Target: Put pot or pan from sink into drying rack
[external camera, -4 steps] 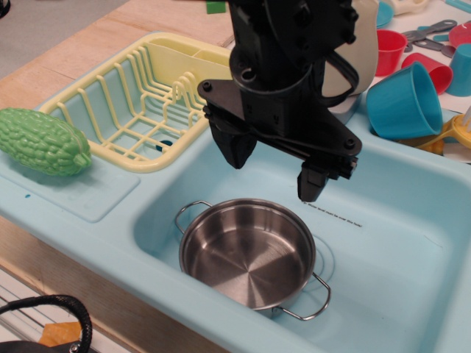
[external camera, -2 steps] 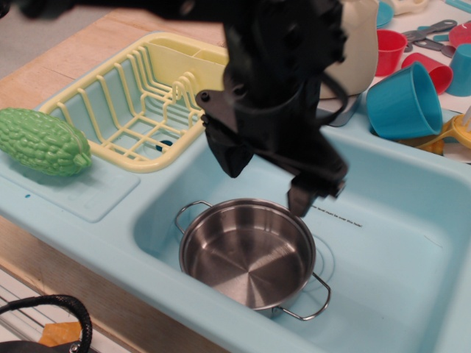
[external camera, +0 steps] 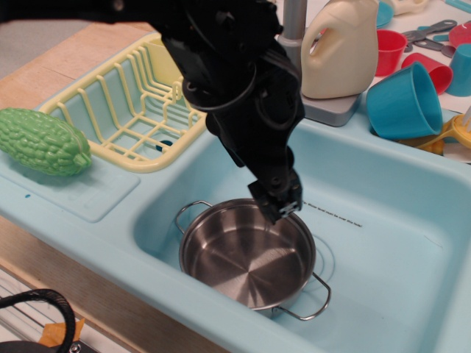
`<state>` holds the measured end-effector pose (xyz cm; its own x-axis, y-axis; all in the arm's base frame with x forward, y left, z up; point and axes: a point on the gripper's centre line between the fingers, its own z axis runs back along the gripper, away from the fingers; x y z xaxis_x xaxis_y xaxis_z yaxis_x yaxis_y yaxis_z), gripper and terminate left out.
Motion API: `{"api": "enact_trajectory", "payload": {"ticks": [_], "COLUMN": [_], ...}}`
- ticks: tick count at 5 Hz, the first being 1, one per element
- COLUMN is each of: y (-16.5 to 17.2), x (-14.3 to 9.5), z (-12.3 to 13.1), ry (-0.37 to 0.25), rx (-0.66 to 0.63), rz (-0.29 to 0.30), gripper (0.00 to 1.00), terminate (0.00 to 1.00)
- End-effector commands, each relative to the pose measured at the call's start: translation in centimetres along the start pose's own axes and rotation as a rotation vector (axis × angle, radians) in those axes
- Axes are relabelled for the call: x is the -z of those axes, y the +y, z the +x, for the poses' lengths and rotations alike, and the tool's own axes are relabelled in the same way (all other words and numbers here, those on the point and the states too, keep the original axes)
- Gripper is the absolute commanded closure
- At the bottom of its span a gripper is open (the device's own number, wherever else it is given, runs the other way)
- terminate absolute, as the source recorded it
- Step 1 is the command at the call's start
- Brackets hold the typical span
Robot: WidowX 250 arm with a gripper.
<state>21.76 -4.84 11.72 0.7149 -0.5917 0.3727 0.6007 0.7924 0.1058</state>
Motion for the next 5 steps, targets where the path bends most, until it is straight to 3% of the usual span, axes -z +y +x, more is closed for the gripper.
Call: {"api": "enact_trajectory", "payload": {"ticks": [1,3,5], "y": [1.6,1.9,1.8], "x": [0.7,3.6,5.9], "z": [1.3,-0.1,-1.8], "ry": [0.010,0.050,0.027], "rx": [0.086,0.045,0.007], "rz": [-0.067,-0.150,-0.228], "gripper": [0.00,0.00,0.00], "terminate": [0.00,0.00,0.00]}}
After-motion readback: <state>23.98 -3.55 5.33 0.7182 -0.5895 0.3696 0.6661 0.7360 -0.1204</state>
